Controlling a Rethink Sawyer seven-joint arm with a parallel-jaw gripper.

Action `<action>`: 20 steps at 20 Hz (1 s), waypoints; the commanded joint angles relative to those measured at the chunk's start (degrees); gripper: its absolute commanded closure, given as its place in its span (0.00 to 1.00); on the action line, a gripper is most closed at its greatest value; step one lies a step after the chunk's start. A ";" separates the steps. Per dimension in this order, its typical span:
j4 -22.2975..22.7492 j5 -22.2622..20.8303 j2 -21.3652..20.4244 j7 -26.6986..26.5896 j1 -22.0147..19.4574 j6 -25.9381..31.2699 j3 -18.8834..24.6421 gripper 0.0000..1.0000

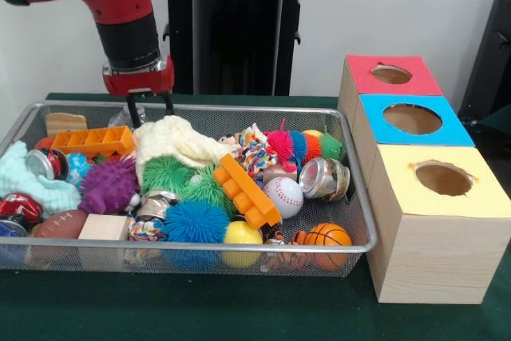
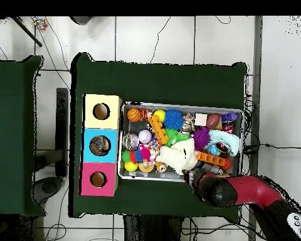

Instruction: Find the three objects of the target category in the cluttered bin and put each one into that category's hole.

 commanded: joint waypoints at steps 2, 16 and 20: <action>-9.76 -8.80 9.73 -4.00 2.61 -3.80 -4.36 0.00; -4.30 -10.43 8.62 -8.14 -3.17 -7.18 -2.88 0.00; -0.31 -7.30 3.89 -11.17 -5.74 -4.34 0.17 0.00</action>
